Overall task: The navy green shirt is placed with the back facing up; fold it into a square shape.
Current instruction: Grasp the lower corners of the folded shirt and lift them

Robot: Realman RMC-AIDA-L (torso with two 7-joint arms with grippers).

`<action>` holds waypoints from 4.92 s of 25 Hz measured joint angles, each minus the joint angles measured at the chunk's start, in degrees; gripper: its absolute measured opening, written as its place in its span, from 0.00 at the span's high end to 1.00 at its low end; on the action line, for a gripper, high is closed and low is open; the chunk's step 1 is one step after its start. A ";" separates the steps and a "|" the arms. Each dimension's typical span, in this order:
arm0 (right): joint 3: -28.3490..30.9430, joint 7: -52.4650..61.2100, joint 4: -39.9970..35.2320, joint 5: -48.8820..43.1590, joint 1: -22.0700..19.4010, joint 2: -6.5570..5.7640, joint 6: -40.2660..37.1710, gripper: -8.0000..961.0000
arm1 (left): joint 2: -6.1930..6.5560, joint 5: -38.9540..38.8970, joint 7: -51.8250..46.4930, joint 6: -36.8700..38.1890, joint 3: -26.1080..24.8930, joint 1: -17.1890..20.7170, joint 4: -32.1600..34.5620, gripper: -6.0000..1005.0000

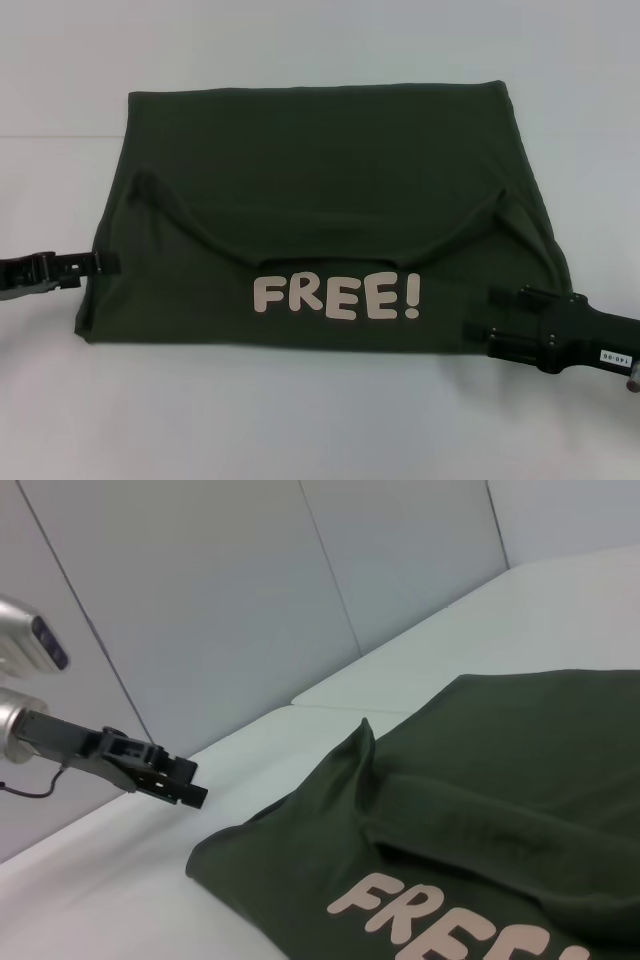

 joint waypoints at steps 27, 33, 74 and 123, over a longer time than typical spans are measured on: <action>-0.09 -0.01 0.23 -0.55 0.48 0.14 0.71 0.14 | -2.47 5.83 -0.88 -8.66 4.09 -2.18 -1.74 0.15; -0.27 0.19 0.23 -0.55 0.59 0.14 0.71 0.14 | -2.49 5.93 -0.94 -8.18 4.80 -2.35 -2.83 0.15; -0.68 34.72 -15.21 -5.28 -0.35 -4.34 -6.06 0.15 | -2.76 7.43 -2.67 -7.36 8.59 -1.95 -0.21 0.97; -6.84 66.82 -10.06 -36.53 16.74 -7.99 1.25 0.18 | -2.39 7.42 -2.71 -6.56 8.68 -1.98 0.00 0.97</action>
